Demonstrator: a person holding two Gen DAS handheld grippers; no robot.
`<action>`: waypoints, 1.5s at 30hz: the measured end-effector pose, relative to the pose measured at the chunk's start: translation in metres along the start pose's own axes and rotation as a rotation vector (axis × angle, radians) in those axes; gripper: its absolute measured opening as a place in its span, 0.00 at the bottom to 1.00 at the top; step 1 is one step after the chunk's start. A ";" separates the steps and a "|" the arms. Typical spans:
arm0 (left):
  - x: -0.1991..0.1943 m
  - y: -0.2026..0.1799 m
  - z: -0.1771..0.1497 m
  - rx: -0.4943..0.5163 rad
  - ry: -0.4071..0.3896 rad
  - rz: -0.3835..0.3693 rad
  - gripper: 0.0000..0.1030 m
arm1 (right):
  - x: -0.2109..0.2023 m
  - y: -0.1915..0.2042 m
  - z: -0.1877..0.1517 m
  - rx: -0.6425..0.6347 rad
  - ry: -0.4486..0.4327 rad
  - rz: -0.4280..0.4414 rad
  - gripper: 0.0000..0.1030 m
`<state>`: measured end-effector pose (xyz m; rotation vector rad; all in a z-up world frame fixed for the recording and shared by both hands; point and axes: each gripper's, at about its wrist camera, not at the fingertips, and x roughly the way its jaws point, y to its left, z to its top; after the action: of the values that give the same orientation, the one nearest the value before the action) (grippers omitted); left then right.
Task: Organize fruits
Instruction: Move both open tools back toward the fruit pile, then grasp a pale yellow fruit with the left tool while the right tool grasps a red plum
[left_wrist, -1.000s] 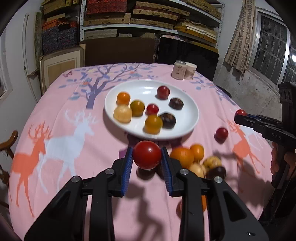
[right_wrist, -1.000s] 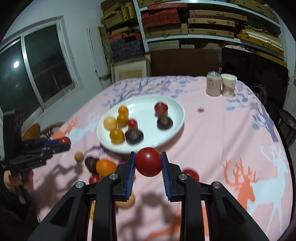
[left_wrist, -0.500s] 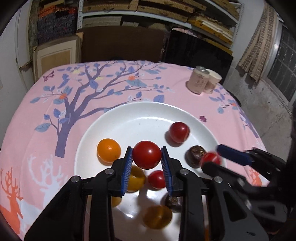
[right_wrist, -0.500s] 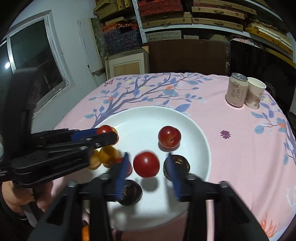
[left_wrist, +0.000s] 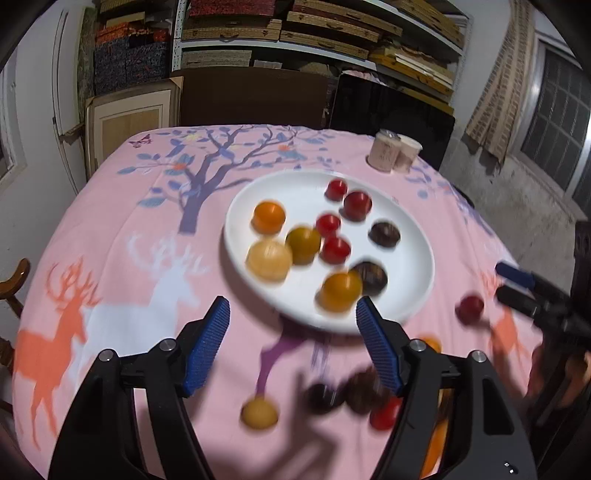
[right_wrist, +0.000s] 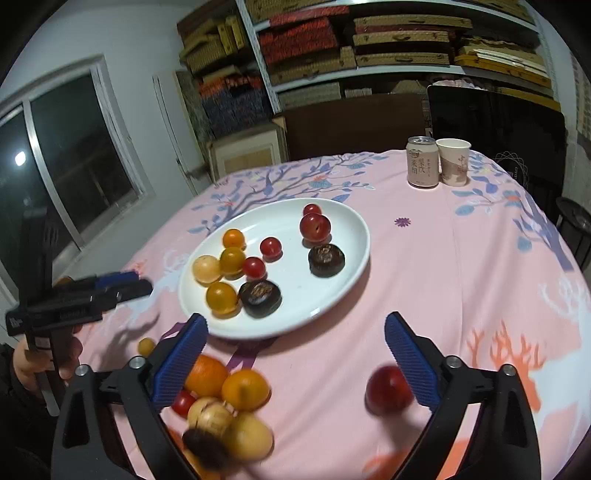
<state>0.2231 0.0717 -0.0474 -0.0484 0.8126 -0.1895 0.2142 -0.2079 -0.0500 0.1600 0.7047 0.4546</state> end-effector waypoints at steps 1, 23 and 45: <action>-0.005 0.002 -0.011 0.013 0.010 0.015 0.67 | -0.006 -0.002 -0.008 0.007 -0.013 0.006 0.96; 0.015 0.013 -0.064 0.000 0.037 0.072 0.25 | 0.006 -0.029 -0.046 0.073 0.077 -0.131 0.96; 0.015 0.026 -0.062 -0.082 0.023 -0.001 0.25 | 0.033 -0.043 -0.033 0.015 0.144 -0.217 0.38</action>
<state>0.1919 0.0963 -0.1041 -0.1234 0.8430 -0.1577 0.2301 -0.2318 -0.1071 0.0643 0.8569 0.2545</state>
